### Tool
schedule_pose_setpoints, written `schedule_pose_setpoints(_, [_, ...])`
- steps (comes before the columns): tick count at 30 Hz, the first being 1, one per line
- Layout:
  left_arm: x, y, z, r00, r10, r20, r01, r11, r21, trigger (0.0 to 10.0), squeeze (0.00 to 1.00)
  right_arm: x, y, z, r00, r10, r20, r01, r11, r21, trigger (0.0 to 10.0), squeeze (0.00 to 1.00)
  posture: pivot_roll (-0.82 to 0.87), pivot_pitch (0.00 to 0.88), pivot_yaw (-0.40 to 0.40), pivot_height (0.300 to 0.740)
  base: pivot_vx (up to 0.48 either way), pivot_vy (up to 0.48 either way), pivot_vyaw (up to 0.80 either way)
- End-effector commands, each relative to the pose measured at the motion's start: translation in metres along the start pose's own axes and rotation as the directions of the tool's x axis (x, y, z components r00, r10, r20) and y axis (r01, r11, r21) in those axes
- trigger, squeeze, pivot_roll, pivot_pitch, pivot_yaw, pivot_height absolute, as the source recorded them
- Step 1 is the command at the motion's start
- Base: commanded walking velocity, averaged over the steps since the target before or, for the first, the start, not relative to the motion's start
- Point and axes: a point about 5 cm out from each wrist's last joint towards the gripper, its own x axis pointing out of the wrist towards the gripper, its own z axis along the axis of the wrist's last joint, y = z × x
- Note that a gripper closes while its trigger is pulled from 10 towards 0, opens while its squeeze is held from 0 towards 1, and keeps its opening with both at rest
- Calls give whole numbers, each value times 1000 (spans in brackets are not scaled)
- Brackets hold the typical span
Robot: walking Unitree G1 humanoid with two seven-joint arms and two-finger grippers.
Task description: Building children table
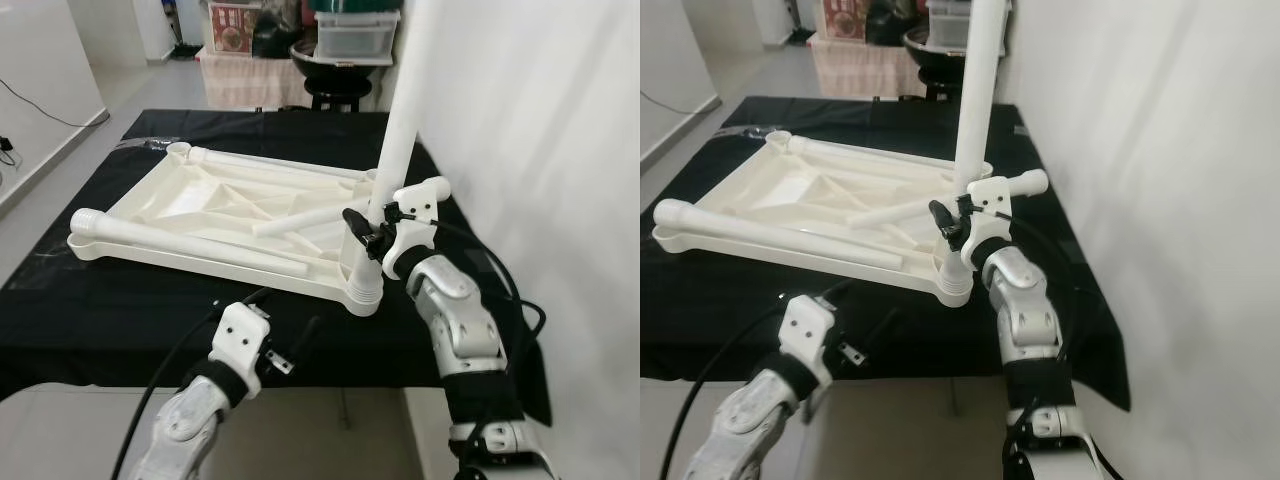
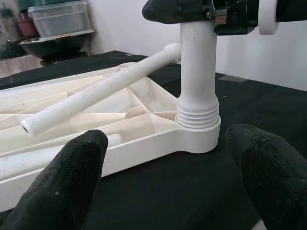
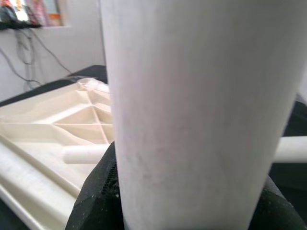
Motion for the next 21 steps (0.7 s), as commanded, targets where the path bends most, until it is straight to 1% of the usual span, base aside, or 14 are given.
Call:
schedule_pose_setpoints(1, [0, 1, 1, 1000, 11, -4, -11, 1000, 6, 10000, 0, 0, 5, -39, 984, 10, -180, -6, 1000, 23, 0, 0, 33, 119, -56, 740, 0, 0, 0])
schedule_pose_setpoints(6, [0, 1, 1, 1000, 17, -2, -17, 1000, 8, 10000, 0, 8, 10, -31, 985, 34, -171, -30, 999, 29, 0, 0, 35, 122, -62, 740, 0, 0, 0])
schedule_pose_setpoints(7, [0, 1, 1, 1000, 20, -1, -20, 1000, 8, 10000, 0, 10, 8, -27, 986, 33, -165, -30, 999, 20, 10000, 0, 36, 122, -64, 740, 0, 0, 0])
schedule_pose_setpoints(9, [0, 1, 1, 1000, 22, 0, -22, 1000, 8, 10000, 0, 11, 8, -21, 987, 51, -151, -49, 999, 18, 10000, 0, 36, 122, -64, 740, 0, 0, 0])
schedule_pose_setpoints(10, [0, 1, 1, 1000, 23, -1, -23, 1000, 8, 10000, 0, 13, 9, -15, 987, 93, -133, -92, 996, 15, 10000, 749, 35, 120, -64, 740, 0, 0, 0])
schedule_pose_setpoints(11, [1, 1, 1, 1000, 23, -1, -23, 1000, 7, 10000, 0, 13, 11, -10, 984, 139, -110, -138, 990, 15, 10000, 1000, 35, 120, -64, 740, 0, 0, 0])
schedule_pose_setpoints(12, [1, 1, 1, 1000, 23, -1, -23, 1000, 7, 10000, 0, 13, 11, -10, 984, 139, -110, -138, 990, 15, 10000, 1000, 35, 120, -64, 740, 0, 0, 0])
schedule_pose_setpoints(14, [1, 1, 1, 1000, 22, -1, -22, 1000, 8, 10000, 0, 15, 13, 4, 965, 254, -57, -254, 967, 24, 10000, 1000, 38, 119, -65, 740, 0, 0, 0])
schedule_pose_setpoints(16, [1, 1, 1, 1000, 21, -1, -21, 1000, 8, 10000, 0, 16, 13, 16, 919, 394, -15, -394, 919, -2, 10000, 1000, 40, 116, -63, 740, 0, 0, 0])
schedule_pose_setpoints(17, [1, 2, 1, 1000, 19, -3, -19, 1000, 10, 10000, 0, 14, 13, 24, 870, 493, 0, -493, 869, -56, 10000, 965, 51, 114, -52, 740, 0, 0, 0])
schedule_pose_setpoints(18, [1, 2, 1, 1000, 19, -3, -19, 1000, 10, 10000, 0, 14, 13, 24, 870, 493, 0, -493, 869, -56, 10000, 965, 51, 114, -52, 740, 0, 0, 0])
schedule_pose_setpoints(19, [1, 2, 1, 1000, 18, -4, -18, 1000, 12, 10000, 0, 13, 13, 30, 830, 557, 2, -555, 827, -95, 10000, 235, 54, 114, -54, 740, 0, 0, 0])
schedule_pose_setpoints(20, [1, 2, 0, 1000, 16, -6, -16, 1000, 14, 10000, 0, 10, 11, 33, 783, 622, -15, -619, 776, -120, 10000, 0, 57, 112, -56, 740, 0, 0, 0])
schedule_pose_setpoints(21, [0, 3, 0, 1000, 14, -8, -14, 1000, 15, 10000, 0, 9, 7, 33, 737, 674, -59, -674, 724, -151, 10000, 0, 61, 112, -55, 740, 0, 0, 0])
